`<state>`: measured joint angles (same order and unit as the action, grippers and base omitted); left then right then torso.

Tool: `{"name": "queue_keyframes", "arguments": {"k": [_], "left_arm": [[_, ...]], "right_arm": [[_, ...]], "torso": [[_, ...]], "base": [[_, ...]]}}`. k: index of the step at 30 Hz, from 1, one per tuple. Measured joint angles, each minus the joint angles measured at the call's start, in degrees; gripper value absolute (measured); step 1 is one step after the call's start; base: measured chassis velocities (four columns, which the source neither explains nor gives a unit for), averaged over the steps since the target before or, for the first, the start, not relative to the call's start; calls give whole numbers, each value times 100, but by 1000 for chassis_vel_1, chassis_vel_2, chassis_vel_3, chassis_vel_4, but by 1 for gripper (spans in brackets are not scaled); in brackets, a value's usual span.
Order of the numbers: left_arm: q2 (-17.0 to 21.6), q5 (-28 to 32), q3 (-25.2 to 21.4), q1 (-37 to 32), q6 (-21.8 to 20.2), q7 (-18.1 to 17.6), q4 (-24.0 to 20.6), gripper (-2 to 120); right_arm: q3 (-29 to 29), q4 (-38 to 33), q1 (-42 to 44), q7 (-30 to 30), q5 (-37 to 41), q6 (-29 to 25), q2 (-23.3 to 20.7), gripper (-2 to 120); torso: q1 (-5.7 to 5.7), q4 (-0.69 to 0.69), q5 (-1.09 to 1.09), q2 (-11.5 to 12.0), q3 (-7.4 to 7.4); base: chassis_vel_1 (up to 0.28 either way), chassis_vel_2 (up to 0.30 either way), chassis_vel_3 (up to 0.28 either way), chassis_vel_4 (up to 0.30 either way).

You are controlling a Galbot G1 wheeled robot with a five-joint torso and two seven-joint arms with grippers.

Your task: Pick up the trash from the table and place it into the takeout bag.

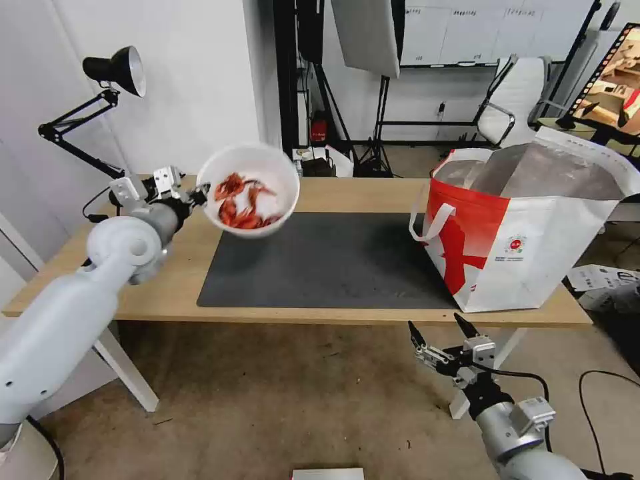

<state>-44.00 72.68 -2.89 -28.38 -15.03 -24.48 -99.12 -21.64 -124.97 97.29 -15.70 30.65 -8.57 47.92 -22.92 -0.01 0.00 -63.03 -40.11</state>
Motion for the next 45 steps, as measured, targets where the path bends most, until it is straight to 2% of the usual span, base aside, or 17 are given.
{"name": "queue_keyframes", "arguments": {"k": [5,8,10,15,19,21,23,25,26,27,29,34,37,39,40,43,45], "left_arm": [[-1,-120,303,282,44,41,-1,0],[-81,86,484,593,-74,-40,22,0],[-260,470,715,1006,-290,-183,24,0],[-576,932,1069,1549,-535,-360,46,0],[-1402,1248,1731,2561,-627,-662,444,0],[-1490,1264,1786,2654,-628,-677,495,0],[-1917,1333,2057,3120,-621,-736,774,0],[-1990,1370,2094,3187,-618,-753,820,0],[-2222,1497,2189,3372,-612,-853,954,0],[-2222,1497,2189,3372,-612,-853,954,0],[-2566,1590,2323,3598,-599,-954,1144,0],[-2964,1593,2446,3778,-581,-997,1422,0],[-3436,1402,2665,3962,-511,-990,1846,0],[-3506,1346,2710,3985,-491,-990,1904,0],[-3714,1204,2814,4044,-425,-991,2075,0],[-3932,1129,2868,4091,-382,-1005,2223,0],[-4247,1034,2925,4163,-308,-960,2460,0]], "right_arm": [[0,0,0,0,0,0,0,100],[0,0,0,0,0,0,0,100],[0,0,0,0,0,0,0,100],[0,0,0,0,0,0,0,100],[0,0,0,0,0,0,0,100],[0,0,0,1,0,0,0,100],[1,0,0,0,0,0,0,100],[0,0,0,0,0,0,0,100],[0,0,0,0,0,0,0,100],[0,0,0,0,0,0,0,100],[0,0,0,0,0,0,0,100],[0,0,0,0,0,0,0,100],[0,0,0,0,0,0,0,100],[0,0,0,0,0,0,0,100],[0,0,0,0,0,0,0,100],[0,0,0,0,0,0,0,100],[0,0,0,0,0,0,0,100]], "torso": [[0,2,0,0,0],[0,3,0,0,0],[1,2,1,0,0],[0,0,2,0,0],[0,1,2,1,-1],[0,0,2,0,0],[0,-1,4,0,0],[0,-1,4,0,0],[0,-1,2,0,0],[0,-1,2,0,0],[0,1,2,0,0],[0,0,2,0,0],[0,1,2,0,0],[0,2,2,0,0],[0,1,1,1,0],[0,1,2,1,0],[0,0,2,0,0]], "base": [[0,0,0,0],[0,0,0,0],[0,0,0,0],[0,0,0,0],[0,0,0,0],[0,0,0,0],[0,0,0,0],[0,0,0,0],[0,0,0,0],[0,0,0,0],[0,0,0,0],[0,0,0,0],[0,0,0,0],[0,0,0,0],[0,0,0,0],[0,0,0,0],[0,0,0,0]]}}
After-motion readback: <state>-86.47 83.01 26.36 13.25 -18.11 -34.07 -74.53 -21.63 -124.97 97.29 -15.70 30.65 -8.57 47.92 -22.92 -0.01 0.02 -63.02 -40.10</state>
